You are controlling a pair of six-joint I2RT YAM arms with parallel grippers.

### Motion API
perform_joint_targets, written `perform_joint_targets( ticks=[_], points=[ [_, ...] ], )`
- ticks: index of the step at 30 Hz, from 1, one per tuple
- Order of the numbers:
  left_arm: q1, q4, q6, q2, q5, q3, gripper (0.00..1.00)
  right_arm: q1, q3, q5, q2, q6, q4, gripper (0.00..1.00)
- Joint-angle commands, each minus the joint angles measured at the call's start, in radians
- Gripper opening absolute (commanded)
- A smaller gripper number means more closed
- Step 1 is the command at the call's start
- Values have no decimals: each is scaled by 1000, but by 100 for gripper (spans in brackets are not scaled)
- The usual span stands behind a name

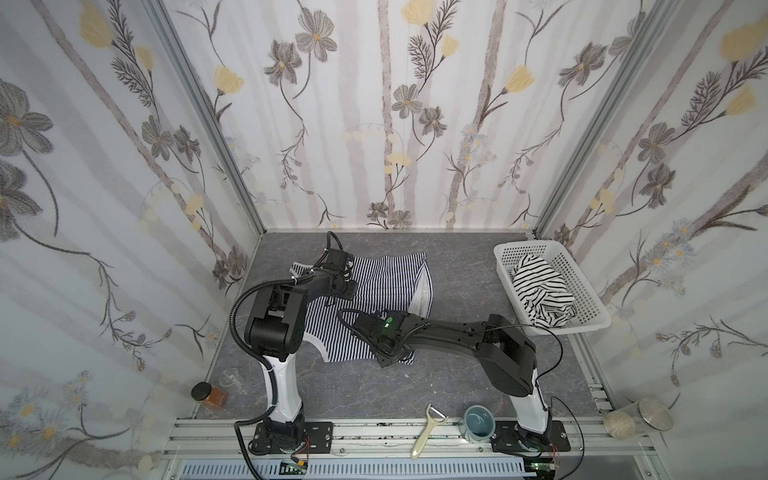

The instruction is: Fold and stack the tank tops

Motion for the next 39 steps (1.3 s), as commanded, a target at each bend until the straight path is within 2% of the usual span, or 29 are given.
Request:
perform_joint_targets(
  ticks=[1, 2, 4, 5, 6, 20, 34, 37, 39],
  points=[
    [1, -24, -15, 1, 7, 6, 54, -7, -10, 7, 4, -1, 28, 32],
    [1, -24, -16, 2, 7, 7, 55, -9, -12, 10, 5, 0, 29, 29],
    [1, -24, -17, 1, 9, 6, 54, -12, -18, 15, 0, 2, 28, 10],
    [1, -24, -18, 1, 9, 7, 54, -13, -24, 18, -5, 7, 26, 3],
    [1, -23, -18, 1, 9, 7, 55, -15, -33, 22, -14, 13, 27, 0],
    [3, -23, -13, 7, -14, 9, 54, -22, -270, 10, -212, 102, 59, 0],
    [2, -23, -11, 4, -25, 6, 55, -49, -472, -20, -339, 167, 124, 0],
    [3, -24, -10, 1, -20, 0, 54, -56, -503, -19, -361, 172, 119, 13],
    [3, -24, -10, 0, -19, -1, 54, -65, -518, -5, -380, 179, 108, 15]
  ],
)
